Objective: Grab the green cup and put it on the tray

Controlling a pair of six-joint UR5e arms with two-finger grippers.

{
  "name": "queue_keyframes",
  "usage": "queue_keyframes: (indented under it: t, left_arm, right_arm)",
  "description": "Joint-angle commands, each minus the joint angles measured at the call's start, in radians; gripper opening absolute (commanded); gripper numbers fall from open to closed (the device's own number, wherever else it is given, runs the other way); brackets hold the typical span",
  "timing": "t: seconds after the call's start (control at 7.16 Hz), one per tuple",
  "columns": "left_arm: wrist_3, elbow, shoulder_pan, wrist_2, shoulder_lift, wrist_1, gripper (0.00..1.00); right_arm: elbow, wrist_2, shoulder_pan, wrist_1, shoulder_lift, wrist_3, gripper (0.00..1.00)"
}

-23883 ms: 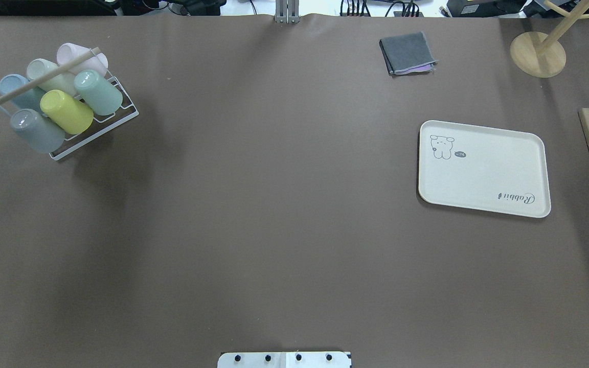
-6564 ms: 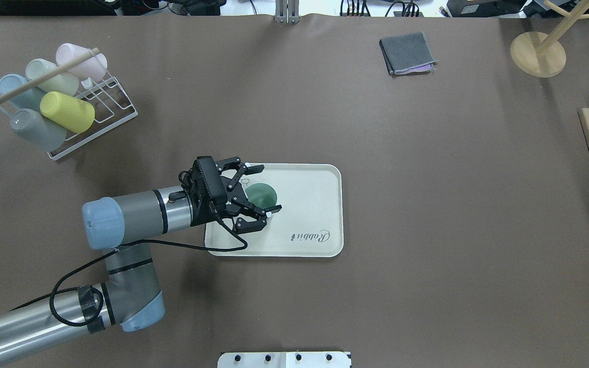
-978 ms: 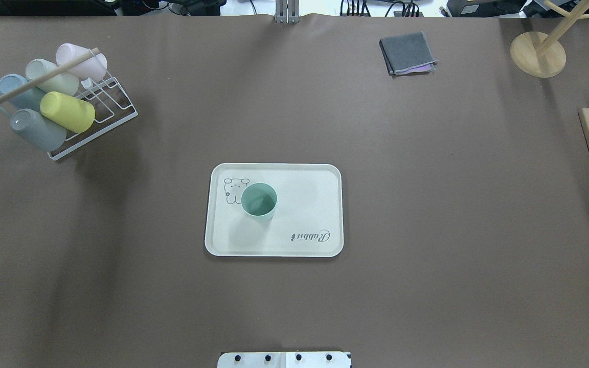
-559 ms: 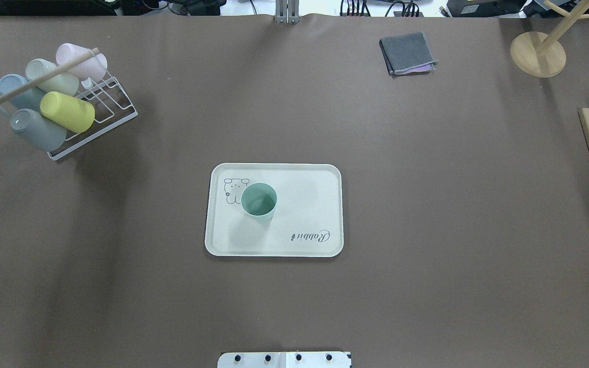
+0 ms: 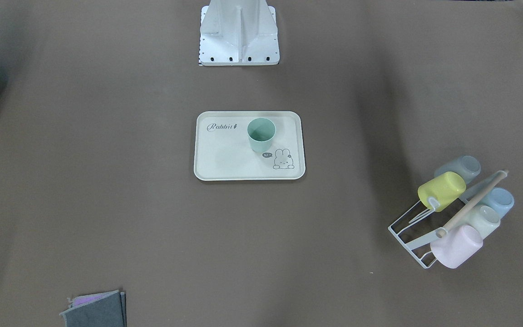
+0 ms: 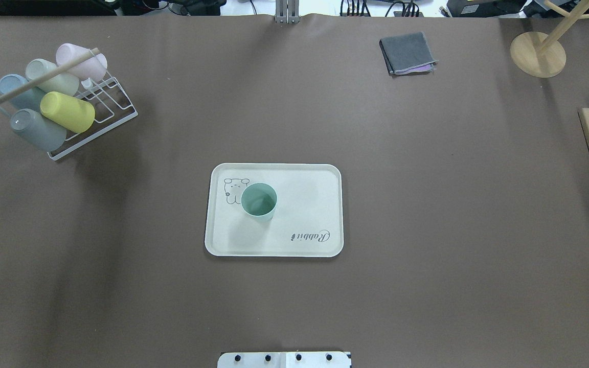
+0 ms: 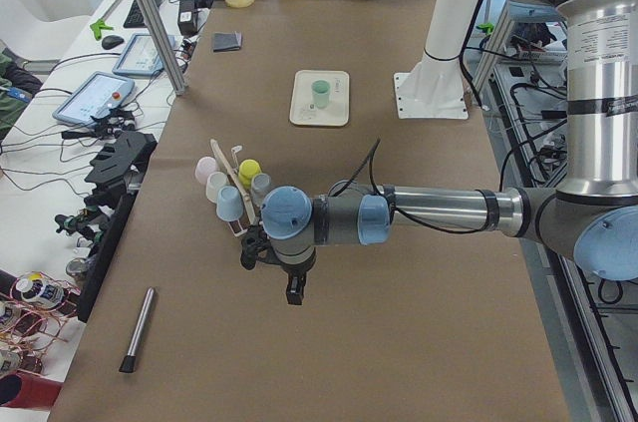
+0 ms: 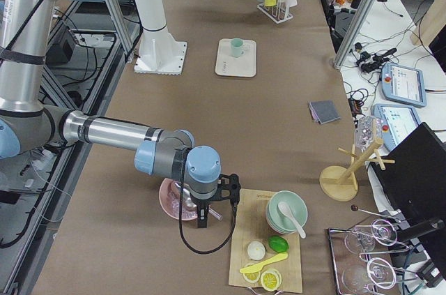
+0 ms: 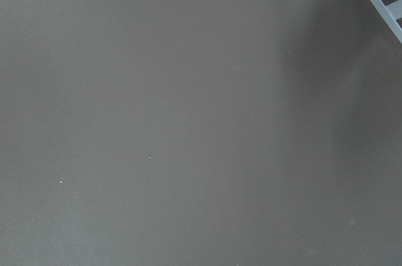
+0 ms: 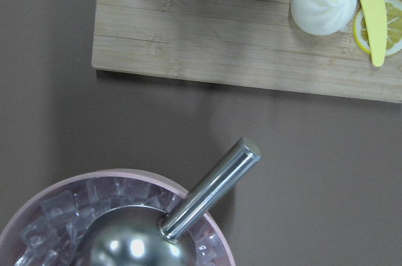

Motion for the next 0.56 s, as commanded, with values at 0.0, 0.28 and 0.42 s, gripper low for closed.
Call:
queue_keyframes:
  t: [0.0, 0.28, 0.42]
  left_arm:
    - [0.0, 0.005, 0.0, -0.002, -0.01, -0.001, 0.99]
    - [-0.001, 0.009, 0.0, 0.0, -0.009, 0.002, 0.99]
    - [-0.001, 0.005, 0.0, -0.002, -0.007, 0.003, 0.99]
  right_arm:
    - [0.0, 0.0, 0.0, 0.0, 0.0, 0.0, 1.0]
    - [0.0, 0.0, 0.0, 0.0, 0.0, 0.0, 1.0]
    - [0.0, 0.0, 0.0, 0.0, -0.001, 0.001, 1.0]
